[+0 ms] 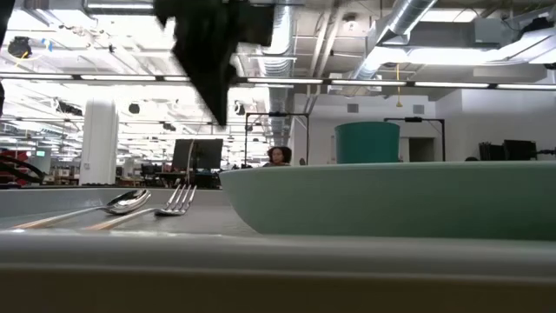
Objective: Pick and place plate/cup/fork/spoon on tray
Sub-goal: Return to Home Position
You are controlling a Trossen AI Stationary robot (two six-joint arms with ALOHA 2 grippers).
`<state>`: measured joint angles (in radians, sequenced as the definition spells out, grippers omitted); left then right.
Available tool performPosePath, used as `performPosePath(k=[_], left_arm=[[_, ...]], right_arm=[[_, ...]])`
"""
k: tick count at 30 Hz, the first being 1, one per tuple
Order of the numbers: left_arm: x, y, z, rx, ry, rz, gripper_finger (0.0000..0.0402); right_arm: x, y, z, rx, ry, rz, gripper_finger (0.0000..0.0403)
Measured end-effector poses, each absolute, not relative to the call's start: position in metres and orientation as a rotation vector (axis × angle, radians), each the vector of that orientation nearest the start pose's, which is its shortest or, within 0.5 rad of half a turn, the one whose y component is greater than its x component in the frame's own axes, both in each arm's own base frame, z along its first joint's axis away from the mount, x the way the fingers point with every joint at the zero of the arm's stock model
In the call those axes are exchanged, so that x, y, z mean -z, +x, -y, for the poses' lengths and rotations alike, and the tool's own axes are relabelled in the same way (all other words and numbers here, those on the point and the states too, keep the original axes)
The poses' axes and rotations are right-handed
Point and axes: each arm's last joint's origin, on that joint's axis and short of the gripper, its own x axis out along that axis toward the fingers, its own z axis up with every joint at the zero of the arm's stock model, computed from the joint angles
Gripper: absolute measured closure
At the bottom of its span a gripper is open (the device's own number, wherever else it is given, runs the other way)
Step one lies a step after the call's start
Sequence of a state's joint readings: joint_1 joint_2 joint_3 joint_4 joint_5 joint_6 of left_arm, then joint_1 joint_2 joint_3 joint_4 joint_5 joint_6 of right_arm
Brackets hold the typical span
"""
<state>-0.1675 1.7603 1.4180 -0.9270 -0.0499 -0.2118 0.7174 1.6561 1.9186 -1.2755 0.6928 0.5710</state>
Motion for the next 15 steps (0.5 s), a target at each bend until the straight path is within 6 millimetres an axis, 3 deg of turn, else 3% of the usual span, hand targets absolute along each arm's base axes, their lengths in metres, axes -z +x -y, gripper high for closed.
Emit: performPosePath(k=[6, 10, 12, 15], left_arm=[[-0.322, 0.346, 0.077, 0.029, 0.175, -1.154, 0.028], [-0.364, 0.334, 0.076, -0.116, 0.228, -1.105, 0.028], [-0.385, 0.325, 0.076, -0.163, 0.268, -1.002, 0.028], [-0.422, 0.302, 0.072, -0.092, 0.203, -0.784, 0.028]], right_arm=[[-0.472, 0.228, -0.176, 0.031, -0.328, -0.626, 0.0372], [-0.507, 0.202, -0.148, 0.03, -0.323, -0.556, 0.0375], [-0.521, 0.187, -0.128, 0.022, -0.273, -0.517, 0.0375], [-0.536, 0.165, -0.105, -0.102, -0.184, -0.452, 0.0375]])
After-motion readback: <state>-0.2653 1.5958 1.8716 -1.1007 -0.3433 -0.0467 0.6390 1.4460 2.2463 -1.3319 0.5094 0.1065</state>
